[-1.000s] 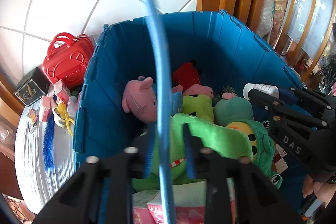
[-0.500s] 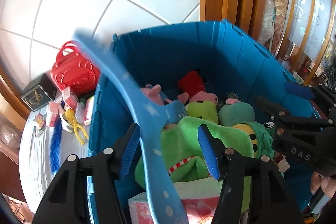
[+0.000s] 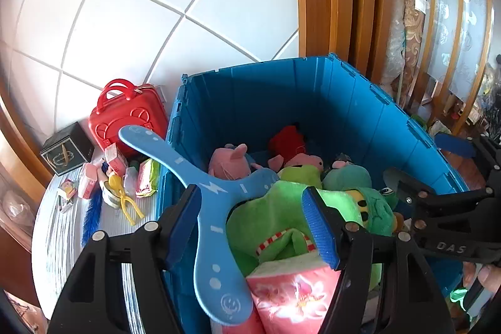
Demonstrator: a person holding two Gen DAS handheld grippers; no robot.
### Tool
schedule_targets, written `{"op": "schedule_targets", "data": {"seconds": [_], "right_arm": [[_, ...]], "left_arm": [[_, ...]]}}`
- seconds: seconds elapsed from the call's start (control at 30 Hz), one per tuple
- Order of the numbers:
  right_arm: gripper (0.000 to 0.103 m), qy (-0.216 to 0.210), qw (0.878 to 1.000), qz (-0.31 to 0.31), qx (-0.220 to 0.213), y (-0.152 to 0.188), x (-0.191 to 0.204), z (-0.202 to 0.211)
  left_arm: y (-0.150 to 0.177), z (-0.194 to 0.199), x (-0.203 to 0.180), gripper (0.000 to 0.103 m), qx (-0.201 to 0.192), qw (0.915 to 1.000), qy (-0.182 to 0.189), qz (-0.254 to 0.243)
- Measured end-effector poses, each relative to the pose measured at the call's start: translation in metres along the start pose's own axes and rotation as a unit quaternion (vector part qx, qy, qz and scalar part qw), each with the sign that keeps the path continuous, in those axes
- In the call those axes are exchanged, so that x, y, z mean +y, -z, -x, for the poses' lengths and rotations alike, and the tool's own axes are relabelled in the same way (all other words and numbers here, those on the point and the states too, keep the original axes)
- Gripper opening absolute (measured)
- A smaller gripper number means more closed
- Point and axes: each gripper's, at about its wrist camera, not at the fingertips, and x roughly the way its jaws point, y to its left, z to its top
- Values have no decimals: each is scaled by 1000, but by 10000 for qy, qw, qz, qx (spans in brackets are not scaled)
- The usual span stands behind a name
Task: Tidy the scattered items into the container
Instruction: 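Open the left tool to drop the blue boomerang into the bin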
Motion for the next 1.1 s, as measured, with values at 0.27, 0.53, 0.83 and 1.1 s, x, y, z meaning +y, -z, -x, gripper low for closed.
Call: {"op": "schedule_targets", "data": {"seconds": [0.27, 0.53, 0.83, 1.1], "right_arm": [[103, -95, 9998, 28, -143, 11, 2, 21], [103, -300, 9990, 94, -333, 19, 16, 36], [103, -237, 9985, 215, -442, 22, 54, 48], [103, -161, 9978, 299, -576, 22, 120, 69]], "left_arm": [[15, 20, 6, 66, -170, 9998, 15, 87], [27, 34, 17, 66, -293, 9994, -29, 194], [44, 45, 56, 66, -363, 9987, 19, 361], [72, 66, 123, 66, -516, 9975, 65, 470]]}}
